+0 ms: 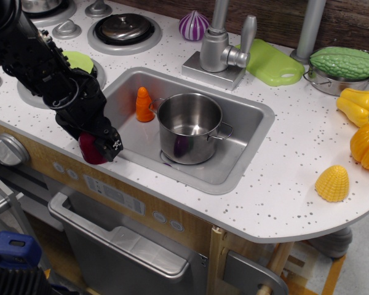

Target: Put sweet potato in pot which is in sink

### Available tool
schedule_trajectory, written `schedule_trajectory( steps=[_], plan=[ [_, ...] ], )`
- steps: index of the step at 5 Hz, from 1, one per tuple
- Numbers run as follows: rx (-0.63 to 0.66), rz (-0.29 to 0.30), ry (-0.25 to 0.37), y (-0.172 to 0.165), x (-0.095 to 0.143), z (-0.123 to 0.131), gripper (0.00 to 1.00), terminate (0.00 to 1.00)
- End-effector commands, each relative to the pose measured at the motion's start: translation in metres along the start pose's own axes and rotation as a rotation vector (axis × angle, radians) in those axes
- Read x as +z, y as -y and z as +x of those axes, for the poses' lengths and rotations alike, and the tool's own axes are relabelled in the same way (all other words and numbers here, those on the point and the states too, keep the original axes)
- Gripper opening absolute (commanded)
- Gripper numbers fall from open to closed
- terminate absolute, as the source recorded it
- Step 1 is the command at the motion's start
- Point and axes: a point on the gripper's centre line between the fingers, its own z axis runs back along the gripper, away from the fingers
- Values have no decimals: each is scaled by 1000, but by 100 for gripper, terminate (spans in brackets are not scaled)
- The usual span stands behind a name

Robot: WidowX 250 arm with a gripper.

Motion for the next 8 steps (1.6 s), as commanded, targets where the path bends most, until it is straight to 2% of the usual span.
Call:
schedule_trajectory(
  steps=[1,2,3,4,5,6,8],
  plan=[
    [-2,23,19,3,-1,2,100,0],
    [-17,25,-2,3,5,9,100,0],
    [-53,34,-60,-2,21,25,100,0],
    [-81,16,-103,-7,34,40,100,0],
    [-122,40,-110,-5,39,50,100,0],
    [-154,58,-95,-1,32,64,100,0],
    [-163,40,-48,13,23,96,100,0]
  ],
)
